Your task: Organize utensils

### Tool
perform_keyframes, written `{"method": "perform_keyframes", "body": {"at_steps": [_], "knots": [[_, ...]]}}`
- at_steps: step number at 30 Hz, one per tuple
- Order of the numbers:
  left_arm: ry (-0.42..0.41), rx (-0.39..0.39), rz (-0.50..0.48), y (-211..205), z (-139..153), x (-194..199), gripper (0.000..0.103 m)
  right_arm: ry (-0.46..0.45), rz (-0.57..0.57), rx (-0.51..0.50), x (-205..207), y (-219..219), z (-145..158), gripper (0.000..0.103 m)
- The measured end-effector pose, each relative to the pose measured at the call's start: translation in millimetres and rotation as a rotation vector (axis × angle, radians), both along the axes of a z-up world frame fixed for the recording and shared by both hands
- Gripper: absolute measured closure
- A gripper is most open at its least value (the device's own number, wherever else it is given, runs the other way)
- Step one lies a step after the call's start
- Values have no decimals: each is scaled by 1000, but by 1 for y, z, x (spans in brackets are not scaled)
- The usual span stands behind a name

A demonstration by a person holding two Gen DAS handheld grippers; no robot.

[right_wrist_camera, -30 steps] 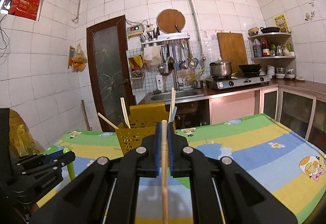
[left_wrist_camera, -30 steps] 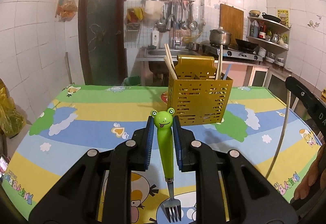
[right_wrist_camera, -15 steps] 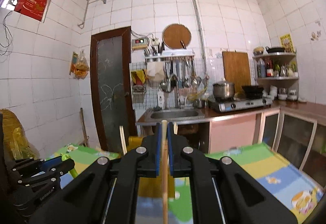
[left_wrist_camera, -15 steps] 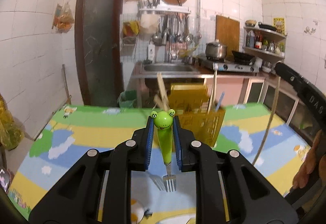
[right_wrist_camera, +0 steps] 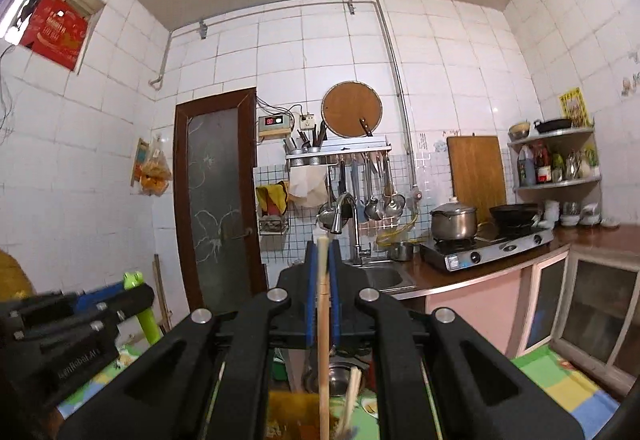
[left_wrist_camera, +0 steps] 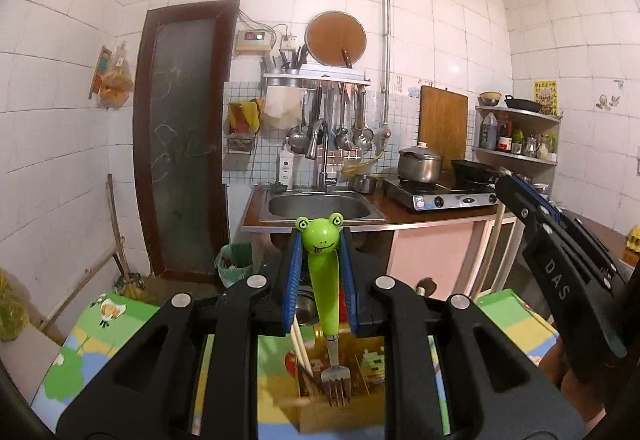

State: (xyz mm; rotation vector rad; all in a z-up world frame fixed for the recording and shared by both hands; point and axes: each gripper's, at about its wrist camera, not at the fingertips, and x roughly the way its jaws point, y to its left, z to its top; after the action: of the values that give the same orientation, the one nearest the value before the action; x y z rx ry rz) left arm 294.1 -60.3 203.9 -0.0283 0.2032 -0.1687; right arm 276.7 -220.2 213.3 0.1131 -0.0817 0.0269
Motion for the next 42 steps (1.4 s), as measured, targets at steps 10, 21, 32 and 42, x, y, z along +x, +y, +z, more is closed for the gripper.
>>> {"method": "perform_keyframes", "body": {"at_steps": [10,21,32,42], "knots": [[109,2,-8,-12,-72,66,85,125,63,48,76,-8,-70,97],[163,-6,54,21,-80,34,37,309,12,-10,54,-14,-83,43],[127,-13,137,74,-78,-101,5,367,-24,-42,-64,-20,-85,14],[143,38,119,80,-147,-197,5,423,-54,-92,-177,20,-156,4]]}}
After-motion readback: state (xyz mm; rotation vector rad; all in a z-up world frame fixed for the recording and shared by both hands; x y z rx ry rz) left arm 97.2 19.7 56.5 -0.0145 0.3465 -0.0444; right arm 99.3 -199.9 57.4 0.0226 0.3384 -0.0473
